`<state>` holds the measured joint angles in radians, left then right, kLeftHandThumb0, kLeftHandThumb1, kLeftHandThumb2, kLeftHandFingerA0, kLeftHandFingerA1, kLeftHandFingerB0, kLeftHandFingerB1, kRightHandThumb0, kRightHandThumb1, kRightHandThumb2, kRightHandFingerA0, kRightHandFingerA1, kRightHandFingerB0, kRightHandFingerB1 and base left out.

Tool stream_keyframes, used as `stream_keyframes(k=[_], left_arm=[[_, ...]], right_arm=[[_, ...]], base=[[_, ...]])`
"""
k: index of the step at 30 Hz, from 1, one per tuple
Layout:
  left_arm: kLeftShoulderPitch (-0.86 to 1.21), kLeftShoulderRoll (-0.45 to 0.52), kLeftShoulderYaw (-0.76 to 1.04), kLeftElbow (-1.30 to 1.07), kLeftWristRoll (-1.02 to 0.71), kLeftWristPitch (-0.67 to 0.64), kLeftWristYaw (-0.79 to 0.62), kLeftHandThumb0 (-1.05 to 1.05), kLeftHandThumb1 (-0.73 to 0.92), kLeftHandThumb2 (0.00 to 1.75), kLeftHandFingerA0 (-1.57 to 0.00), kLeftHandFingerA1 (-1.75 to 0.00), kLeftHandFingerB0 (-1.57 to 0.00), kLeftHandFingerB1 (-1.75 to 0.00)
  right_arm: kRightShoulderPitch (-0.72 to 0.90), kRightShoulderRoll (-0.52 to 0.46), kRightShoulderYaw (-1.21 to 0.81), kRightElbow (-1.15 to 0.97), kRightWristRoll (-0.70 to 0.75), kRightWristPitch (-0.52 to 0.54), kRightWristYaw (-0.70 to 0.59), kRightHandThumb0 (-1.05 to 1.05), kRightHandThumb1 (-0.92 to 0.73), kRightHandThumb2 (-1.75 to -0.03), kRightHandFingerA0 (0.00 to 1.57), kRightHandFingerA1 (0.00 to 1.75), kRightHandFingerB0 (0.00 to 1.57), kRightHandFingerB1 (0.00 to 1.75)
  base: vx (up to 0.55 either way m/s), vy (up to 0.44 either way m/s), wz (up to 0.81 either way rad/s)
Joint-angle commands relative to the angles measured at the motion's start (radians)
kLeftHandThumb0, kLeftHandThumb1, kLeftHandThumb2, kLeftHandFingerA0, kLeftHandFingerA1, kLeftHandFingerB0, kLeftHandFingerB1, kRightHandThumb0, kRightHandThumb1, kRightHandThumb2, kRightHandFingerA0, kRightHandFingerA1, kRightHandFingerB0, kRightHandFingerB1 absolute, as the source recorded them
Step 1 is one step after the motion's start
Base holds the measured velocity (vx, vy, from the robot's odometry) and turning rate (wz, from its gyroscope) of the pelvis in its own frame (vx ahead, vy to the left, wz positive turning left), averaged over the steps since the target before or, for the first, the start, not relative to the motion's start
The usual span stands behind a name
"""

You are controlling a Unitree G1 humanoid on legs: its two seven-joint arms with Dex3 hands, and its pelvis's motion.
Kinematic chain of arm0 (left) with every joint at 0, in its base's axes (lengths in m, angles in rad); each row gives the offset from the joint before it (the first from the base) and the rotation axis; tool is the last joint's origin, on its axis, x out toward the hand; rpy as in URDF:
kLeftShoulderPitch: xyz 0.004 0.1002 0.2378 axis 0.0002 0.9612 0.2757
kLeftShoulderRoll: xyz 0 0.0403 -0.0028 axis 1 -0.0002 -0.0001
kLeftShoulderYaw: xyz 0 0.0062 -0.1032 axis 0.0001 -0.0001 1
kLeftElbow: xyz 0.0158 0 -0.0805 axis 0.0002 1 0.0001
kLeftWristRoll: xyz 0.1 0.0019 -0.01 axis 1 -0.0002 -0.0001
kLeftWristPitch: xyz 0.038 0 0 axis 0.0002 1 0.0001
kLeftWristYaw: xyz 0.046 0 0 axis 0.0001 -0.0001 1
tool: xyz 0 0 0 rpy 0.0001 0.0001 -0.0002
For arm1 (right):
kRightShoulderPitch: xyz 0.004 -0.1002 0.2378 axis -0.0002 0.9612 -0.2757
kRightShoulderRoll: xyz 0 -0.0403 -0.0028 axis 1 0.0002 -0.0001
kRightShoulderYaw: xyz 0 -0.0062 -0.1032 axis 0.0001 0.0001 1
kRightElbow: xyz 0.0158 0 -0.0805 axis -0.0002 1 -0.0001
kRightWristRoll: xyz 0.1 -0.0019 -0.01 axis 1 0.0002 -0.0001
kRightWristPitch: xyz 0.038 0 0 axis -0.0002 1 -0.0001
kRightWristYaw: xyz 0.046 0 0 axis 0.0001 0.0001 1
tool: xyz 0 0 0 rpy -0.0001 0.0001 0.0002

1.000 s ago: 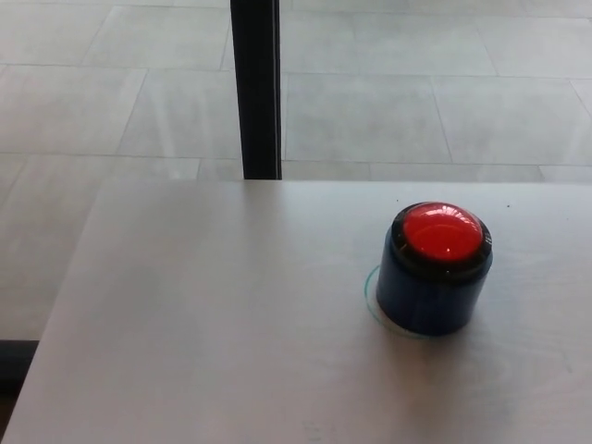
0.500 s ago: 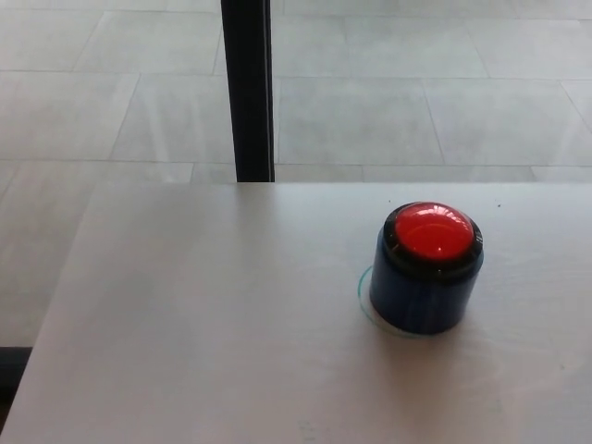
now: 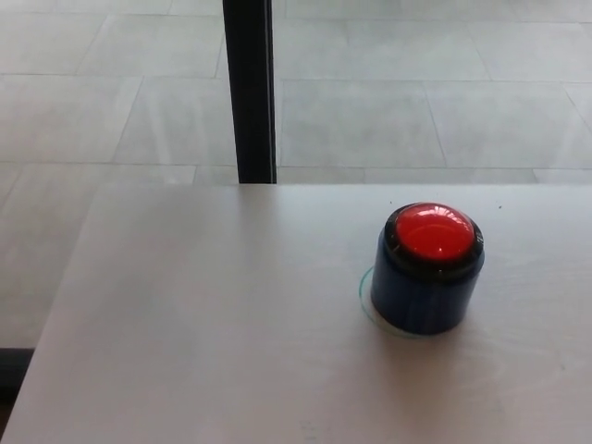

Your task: The robot uses its right hand to press the red button kept in the middle of the desk

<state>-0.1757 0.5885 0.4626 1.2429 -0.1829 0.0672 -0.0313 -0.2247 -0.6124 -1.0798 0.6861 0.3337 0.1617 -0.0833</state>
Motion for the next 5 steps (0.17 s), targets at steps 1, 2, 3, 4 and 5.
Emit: stream_keyframes(k=[1,2,3,4,5], left_arm=[[0.006,0.007,-0.001,-0.002,-0.007,0.002,0.004,-0.72,0.92,1.22,-0.38,-1.18,-0.24,-0.89],[0.010,0.009,-0.008,-0.004,0.000,-0.003,-0.005,-0.72,0.92,1.22,-0.38,-1.18,-0.24,-0.89],[0.002,0.007,0.013,0.003,-0.021,0.009,0.005,-0.73,0.92,1.17,-0.34,-1.15,-0.24,-0.89],[0.000,0.007,0.008,0.003,-0.016,0.010,0.009,-0.73,0.92,1.18,-0.39,-1.15,-0.26,-0.89],[-0.002,0.008,-0.003,0.001,-0.004,0.008,0.013,-0.73,0.92,1.18,-0.39,-1.15,-0.26,-0.89]], right_arm=[[0.073,0.109,-0.057,0.008,0.074,-0.090,-0.096,-0.47,-0.32,-1.53,1.35,1.61,0.88,1.05],[0.085,0.126,-0.060,0.005,0.080,-0.096,-0.094,-0.47,-0.32,-1.53,1.35,1.61,0.88,1.05],[0.112,0.171,-0.064,-0.009,0.091,-0.101,-0.092,-0.52,-0.46,-1.28,1.41,1.58,0.78,1.00],[0.124,0.189,-0.063,-0.022,0.097,-0.102,-0.092,-0.52,-0.50,-1.22,1.29,1.70,0.66,0.97],[0.135,0.208,-0.063,-0.040,0.103,-0.103,-0.092,-0.52,-0.50,-1.22,1.29,1.70,0.66,0.97]], base=[[0.00,0.000,0.00],[0.00,0.000,0.00],[0.00,0.000,0.00],[0.00,0.000,0.00],[0.00,0.000,0.00]])
